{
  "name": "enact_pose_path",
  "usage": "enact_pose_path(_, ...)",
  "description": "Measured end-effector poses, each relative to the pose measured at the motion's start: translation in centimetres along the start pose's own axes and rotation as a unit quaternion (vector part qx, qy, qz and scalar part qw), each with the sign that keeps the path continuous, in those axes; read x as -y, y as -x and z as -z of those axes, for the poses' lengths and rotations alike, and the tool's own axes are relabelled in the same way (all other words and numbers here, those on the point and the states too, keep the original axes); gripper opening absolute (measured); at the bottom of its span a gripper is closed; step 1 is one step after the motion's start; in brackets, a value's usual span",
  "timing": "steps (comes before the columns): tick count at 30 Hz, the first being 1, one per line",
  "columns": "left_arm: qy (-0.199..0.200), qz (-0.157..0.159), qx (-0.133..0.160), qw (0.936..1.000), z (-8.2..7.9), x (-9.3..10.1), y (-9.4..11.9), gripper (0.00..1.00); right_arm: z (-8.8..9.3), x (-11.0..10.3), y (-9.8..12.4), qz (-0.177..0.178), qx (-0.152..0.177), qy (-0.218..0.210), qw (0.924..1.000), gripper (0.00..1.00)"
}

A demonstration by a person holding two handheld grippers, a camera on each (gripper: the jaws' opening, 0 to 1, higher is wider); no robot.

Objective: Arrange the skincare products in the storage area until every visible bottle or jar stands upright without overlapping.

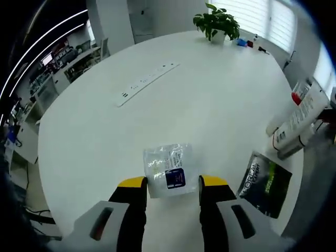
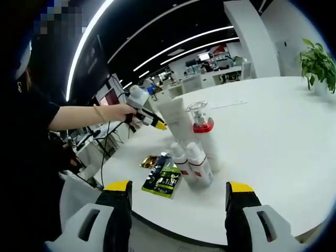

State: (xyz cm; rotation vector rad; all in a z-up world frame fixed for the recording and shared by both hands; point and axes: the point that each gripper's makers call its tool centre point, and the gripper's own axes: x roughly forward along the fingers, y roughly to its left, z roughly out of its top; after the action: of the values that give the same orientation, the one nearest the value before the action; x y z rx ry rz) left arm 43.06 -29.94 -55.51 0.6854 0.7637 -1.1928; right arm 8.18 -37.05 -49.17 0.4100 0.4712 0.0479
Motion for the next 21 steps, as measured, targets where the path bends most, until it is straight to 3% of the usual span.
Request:
enact_pose_path(11, -0.015, 0.018, 0.004, 0.9997, 1.7, 1.4, 2.1, 0.37, 0.0, -0.5, -0.1, -0.017, 0.000, 0.010, 0.9998, 0.78)
enact_pose_path(15, -0.020, 0.025, 0.004, 0.9995, 2.4, 2.3, 2.9, 0.37, 0.0, -0.6, -0.2, -0.022, -0.001, 0.013, 0.9997, 0.79)
enact_pose_path(17, -0.021, 0.028, 0.004, 0.9994, 3.2, 3.7, 4.1, 0.37, 0.1, -0.6, -0.3, -0.024, -0.002, 0.015, 0.9996, 0.79)
enact_pose_path(21, -0.028, 0.037, 0.001, 0.9989, 3.6, 4.5, 4.1, 0.37, 0.2, -0.8, -0.3, -0.030, -0.004, 0.020, 0.9994, 0.80)
